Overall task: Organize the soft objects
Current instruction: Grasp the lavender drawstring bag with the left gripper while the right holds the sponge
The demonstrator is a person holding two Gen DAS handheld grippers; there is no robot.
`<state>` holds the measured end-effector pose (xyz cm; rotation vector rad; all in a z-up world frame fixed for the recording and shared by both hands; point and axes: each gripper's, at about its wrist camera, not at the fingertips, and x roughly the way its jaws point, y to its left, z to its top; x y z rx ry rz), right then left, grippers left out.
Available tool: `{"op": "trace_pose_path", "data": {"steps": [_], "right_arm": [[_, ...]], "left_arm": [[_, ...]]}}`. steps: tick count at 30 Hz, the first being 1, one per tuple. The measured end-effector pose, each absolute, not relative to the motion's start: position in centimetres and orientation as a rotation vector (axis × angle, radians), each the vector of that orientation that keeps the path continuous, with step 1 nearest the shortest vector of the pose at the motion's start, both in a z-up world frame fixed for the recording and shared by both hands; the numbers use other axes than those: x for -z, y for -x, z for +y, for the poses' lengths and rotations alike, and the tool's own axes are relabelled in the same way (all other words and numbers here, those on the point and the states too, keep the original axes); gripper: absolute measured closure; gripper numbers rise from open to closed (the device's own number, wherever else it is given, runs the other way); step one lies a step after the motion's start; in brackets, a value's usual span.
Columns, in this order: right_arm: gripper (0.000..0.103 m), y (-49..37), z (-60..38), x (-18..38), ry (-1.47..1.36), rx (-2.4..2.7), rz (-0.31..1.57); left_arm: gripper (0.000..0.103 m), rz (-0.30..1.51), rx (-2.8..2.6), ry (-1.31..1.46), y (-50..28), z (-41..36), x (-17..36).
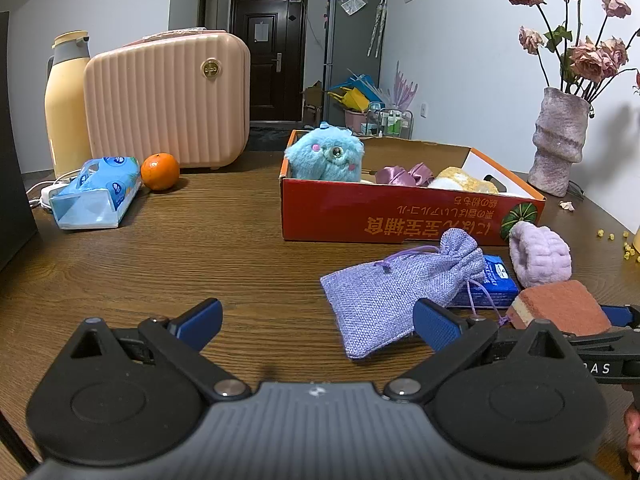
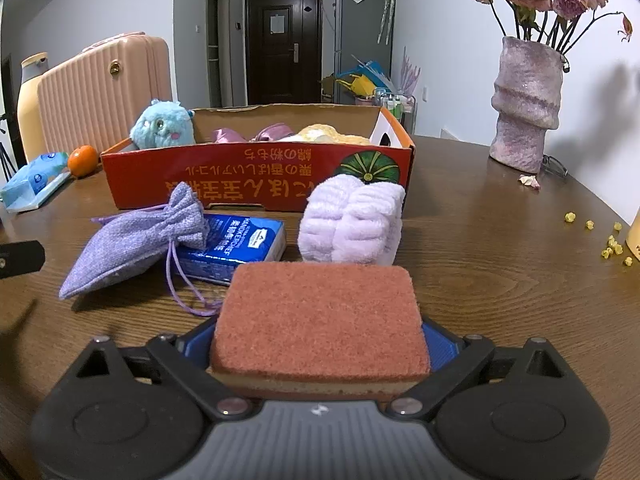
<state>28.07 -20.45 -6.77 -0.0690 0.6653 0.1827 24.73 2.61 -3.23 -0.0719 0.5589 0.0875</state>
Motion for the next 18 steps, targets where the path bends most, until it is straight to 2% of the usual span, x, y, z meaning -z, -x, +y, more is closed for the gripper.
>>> {"op": "trace_pose_path", "data": {"steps": [18], "right_arm": [[0.005, -26.3, -22.5, 4.6, -0.018, -0.132, 0.508]], "left_arm": [[0.0, 0.584, -0.095, 0.067, -25.3, 2.5, 3.7]]}}
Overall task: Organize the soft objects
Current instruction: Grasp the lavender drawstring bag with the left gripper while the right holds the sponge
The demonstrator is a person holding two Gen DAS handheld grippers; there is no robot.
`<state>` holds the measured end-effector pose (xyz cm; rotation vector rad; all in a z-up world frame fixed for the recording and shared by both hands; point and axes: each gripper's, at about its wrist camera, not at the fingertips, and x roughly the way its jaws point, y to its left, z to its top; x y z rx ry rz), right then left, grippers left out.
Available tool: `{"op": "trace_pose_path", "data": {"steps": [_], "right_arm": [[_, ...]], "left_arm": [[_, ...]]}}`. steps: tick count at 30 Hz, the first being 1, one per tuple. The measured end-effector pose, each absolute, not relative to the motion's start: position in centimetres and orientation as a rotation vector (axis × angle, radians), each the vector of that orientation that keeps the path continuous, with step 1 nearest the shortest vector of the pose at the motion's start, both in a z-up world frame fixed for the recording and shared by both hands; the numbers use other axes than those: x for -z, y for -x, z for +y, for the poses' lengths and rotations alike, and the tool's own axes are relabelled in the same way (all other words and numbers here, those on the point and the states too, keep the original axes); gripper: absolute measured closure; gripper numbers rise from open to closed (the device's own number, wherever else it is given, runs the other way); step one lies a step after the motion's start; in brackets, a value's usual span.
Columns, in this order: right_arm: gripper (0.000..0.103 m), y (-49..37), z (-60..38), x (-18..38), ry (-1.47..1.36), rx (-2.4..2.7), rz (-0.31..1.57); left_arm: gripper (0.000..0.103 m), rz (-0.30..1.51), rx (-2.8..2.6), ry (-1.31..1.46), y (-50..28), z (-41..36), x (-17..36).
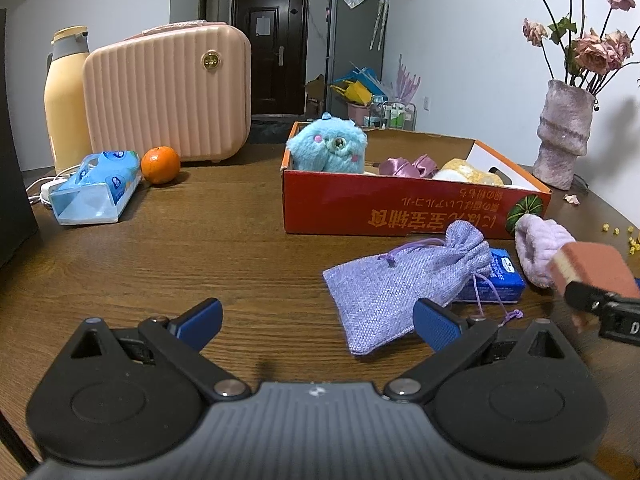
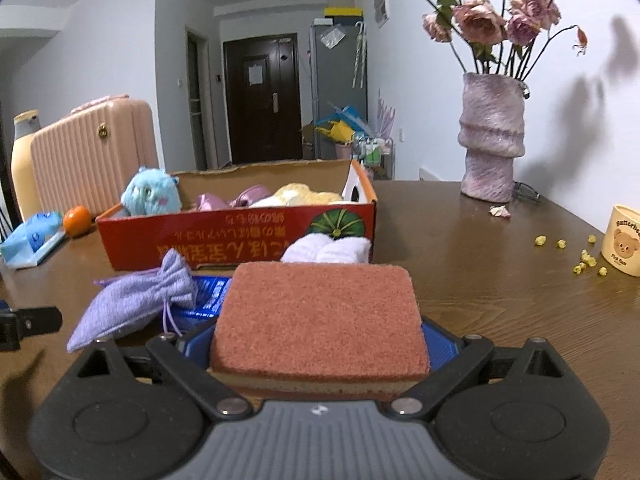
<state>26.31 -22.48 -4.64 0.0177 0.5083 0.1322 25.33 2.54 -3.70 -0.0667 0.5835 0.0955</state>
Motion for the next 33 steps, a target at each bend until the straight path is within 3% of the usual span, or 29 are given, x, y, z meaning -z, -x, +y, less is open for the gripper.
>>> {"op": "trace_pose_path", "data": {"steps": [33], "right_arm": [[0.005, -27.1, -26.0, 4.3, -0.126, 0.008, 0.482]], "left_arm": [[0.0, 0.622, 0.053, -0.05, -31.6, -0.9, 5.8]]}}
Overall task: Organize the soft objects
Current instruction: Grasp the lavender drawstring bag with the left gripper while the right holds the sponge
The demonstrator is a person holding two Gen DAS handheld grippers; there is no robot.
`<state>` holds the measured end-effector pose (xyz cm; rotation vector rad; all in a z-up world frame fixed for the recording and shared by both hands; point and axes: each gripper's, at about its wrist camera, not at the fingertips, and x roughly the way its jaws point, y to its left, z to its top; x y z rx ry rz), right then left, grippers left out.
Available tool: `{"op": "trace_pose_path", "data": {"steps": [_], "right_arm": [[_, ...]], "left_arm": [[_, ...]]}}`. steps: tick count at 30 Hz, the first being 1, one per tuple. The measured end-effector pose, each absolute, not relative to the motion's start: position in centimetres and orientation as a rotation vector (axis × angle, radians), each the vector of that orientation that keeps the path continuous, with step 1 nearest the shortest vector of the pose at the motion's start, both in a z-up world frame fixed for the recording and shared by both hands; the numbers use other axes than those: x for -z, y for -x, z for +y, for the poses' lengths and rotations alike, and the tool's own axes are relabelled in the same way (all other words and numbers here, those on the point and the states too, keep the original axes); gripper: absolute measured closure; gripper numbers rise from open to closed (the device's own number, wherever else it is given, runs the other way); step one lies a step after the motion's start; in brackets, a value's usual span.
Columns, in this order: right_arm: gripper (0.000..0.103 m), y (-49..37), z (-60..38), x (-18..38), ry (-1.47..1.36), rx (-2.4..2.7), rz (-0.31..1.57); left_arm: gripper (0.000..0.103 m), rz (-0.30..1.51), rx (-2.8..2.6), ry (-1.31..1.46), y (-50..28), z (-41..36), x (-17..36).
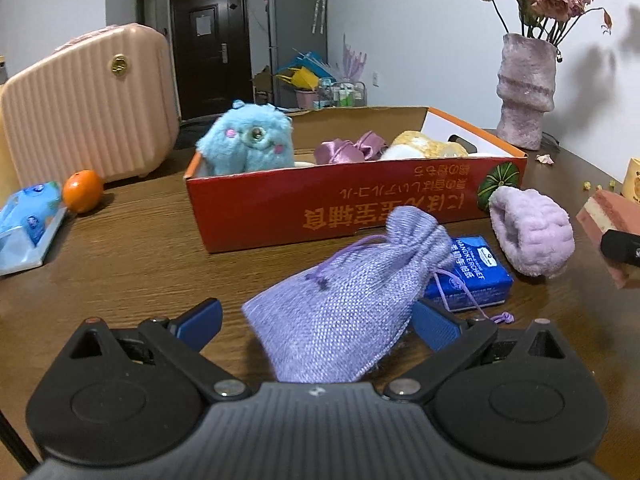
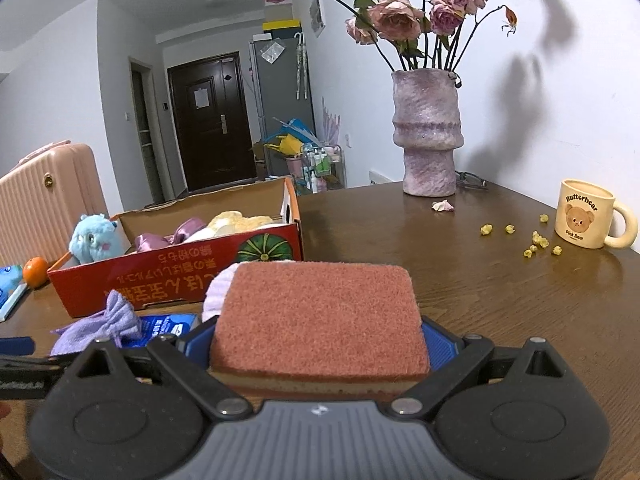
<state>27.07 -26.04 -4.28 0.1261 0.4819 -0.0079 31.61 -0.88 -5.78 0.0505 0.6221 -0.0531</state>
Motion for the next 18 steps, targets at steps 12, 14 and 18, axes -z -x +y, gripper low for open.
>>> {"op": "trace_pose_path", "data": {"steps": [12, 14, 18], "right_arm": [[0.005, -27.3, -25.9, 4.5, -0.125, 0.005, 0.496], [0.005, -27.3, -26.0, 4.6, -0.131, 0.006, 0.493], [0.005, -27.5, -26.1, 4.8, -0.141, 0.006, 0.501]], "left_arm": [[0.003, 0.703, 0.115, -0.003, -34.4, -0.3, 6.8], [0.014, 0.704, 0.116, 0.001, -34.3, -0.3, 6.8], [0.036, 0.698, 0.129, 0.005, -34.2, -0.2, 6.7]]}}
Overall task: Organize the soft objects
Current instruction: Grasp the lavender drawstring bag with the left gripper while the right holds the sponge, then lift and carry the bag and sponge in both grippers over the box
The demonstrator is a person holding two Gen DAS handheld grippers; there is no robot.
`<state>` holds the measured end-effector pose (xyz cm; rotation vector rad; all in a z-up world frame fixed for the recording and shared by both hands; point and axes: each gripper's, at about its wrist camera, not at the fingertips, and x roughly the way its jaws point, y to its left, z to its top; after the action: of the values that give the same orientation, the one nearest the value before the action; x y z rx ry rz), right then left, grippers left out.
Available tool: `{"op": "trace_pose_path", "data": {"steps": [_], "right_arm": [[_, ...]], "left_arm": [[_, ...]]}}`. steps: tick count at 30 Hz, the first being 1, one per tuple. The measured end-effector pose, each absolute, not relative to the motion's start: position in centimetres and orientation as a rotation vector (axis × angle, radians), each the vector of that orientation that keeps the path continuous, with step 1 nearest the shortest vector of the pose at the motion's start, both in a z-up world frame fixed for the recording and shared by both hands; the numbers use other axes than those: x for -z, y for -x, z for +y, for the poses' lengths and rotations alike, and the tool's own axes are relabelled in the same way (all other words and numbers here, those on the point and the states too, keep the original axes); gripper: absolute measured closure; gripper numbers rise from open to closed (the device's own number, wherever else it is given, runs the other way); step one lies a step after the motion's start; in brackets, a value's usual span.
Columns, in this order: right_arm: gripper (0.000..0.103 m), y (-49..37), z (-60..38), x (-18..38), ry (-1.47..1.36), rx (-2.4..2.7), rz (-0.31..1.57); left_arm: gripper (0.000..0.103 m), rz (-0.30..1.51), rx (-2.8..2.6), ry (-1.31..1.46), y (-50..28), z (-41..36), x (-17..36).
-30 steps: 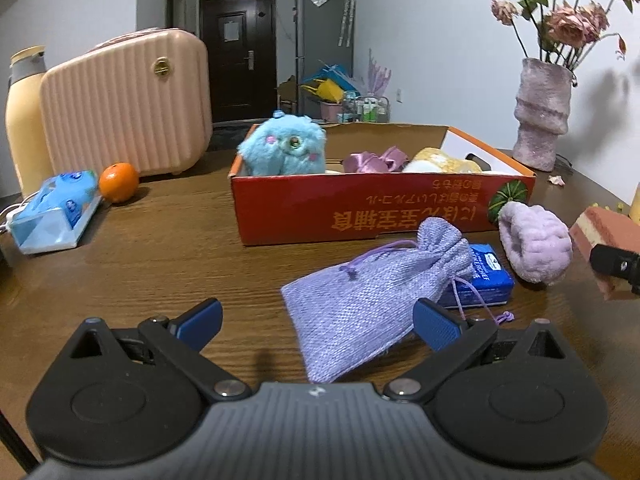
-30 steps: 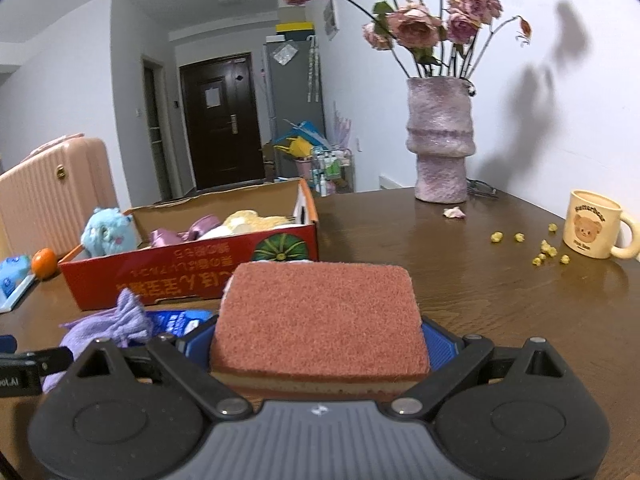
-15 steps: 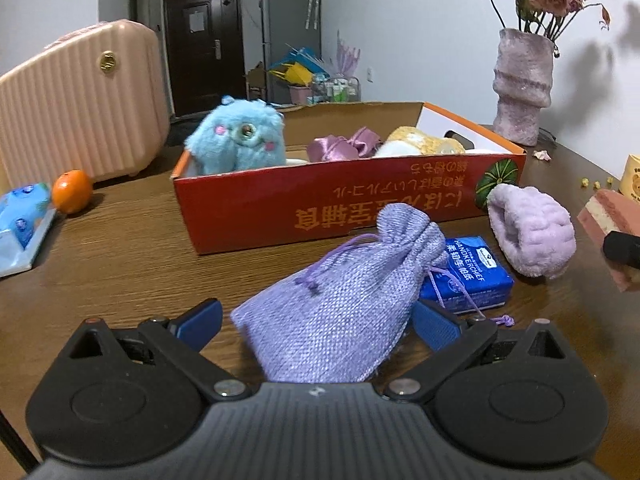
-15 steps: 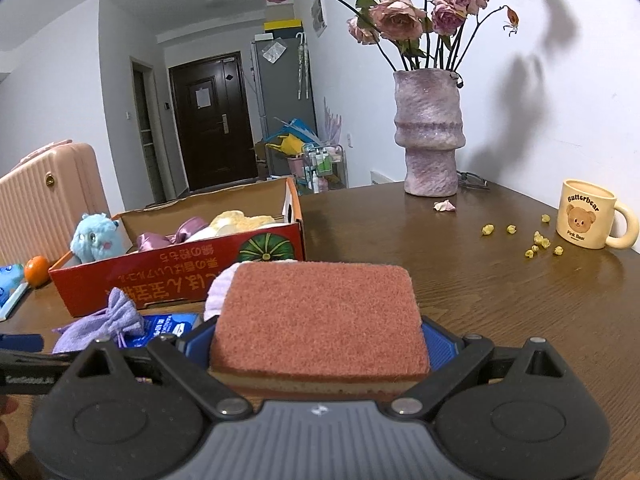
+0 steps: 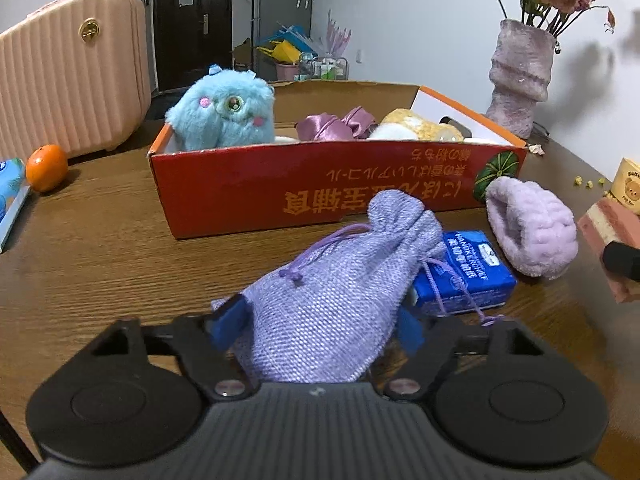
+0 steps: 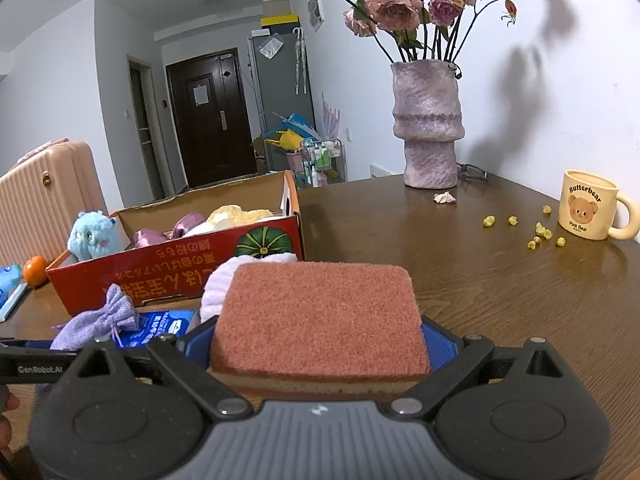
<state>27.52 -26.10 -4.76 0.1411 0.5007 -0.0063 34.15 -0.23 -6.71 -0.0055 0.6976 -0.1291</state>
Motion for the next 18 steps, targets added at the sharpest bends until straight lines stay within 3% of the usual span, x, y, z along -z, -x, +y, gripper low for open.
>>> {"op": "trace_pose_path", "data": {"steps": [3, 6, 18], "right_arm": [[0.005, -27.6, -26.1, 4.8, -0.144, 0.003, 0.499], [0.005, -27.6, -26.2, 4.8, -0.147, -0.002, 0.491], [0.005, -27.1, -26.2, 4.5, -0.162, -0.029, 0.432]], "left_arm": [[0.053, 0.683, 0.128, 0.001, -33.9, -0.3, 6.5], [0.059, 0.67, 0.119, -0.001, -33.6, -0.3, 6.3], [0.06, 0.531, 0.032, 0.025, -30.9, 0.5, 4.1]]}}
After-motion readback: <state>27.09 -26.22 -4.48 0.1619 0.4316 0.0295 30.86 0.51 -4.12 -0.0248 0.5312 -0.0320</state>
